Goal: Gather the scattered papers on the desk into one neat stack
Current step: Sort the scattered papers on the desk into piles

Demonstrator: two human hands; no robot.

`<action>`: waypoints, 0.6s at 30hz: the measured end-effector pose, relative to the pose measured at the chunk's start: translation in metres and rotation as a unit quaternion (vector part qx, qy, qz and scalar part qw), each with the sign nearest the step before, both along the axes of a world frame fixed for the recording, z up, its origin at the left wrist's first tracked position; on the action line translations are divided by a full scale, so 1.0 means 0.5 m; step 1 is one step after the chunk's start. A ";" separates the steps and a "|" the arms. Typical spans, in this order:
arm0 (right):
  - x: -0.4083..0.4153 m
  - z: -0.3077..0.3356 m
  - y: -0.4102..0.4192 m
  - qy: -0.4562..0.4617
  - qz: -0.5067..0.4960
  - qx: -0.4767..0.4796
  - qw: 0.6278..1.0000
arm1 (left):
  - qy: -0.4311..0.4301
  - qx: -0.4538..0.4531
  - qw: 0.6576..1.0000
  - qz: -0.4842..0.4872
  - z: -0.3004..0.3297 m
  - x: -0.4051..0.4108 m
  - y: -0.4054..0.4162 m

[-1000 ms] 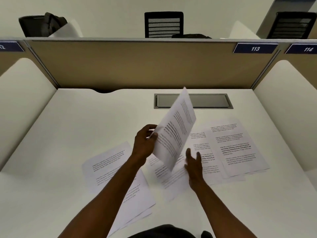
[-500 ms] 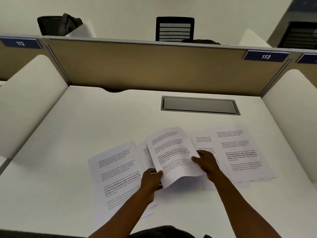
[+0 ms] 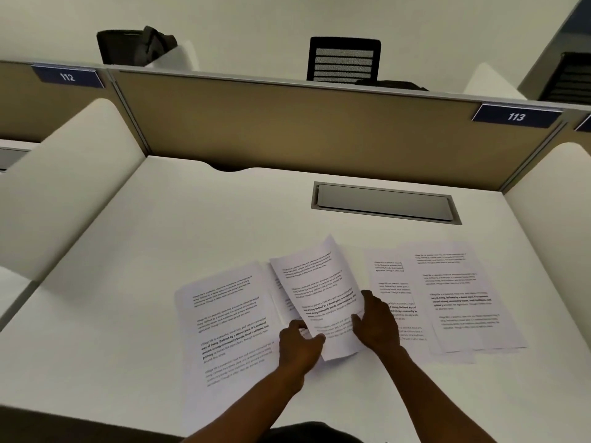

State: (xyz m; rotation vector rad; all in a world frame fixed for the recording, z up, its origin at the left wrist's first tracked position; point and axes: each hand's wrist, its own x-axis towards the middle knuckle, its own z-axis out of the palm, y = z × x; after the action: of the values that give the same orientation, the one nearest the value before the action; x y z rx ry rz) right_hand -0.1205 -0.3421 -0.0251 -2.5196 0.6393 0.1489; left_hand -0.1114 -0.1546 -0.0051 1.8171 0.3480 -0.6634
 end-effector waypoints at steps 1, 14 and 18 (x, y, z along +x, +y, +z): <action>-0.003 0.000 0.004 -0.004 0.002 -0.004 1.000 | -0.009 0.009 1.000 -0.012 -0.001 -0.002 -0.003; -0.015 0.012 0.000 -0.074 -0.149 0.132 0.977 | -0.039 0.046 0.998 -0.037 -0.002 0.035 -0.017; -0.001 0.019 -0.027 -0.076 -0.235 0.246 0.937 | -0.034 0.037 0.998 -0.032 -0.008 0.039 -0.012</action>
State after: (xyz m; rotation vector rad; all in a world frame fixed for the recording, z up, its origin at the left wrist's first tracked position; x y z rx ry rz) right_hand -0.1208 -0.3554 -0.0155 -1.8235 0.9817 -0.0556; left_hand -0.0917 -0.1608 -0.0090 1.9234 0.2721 -0.6391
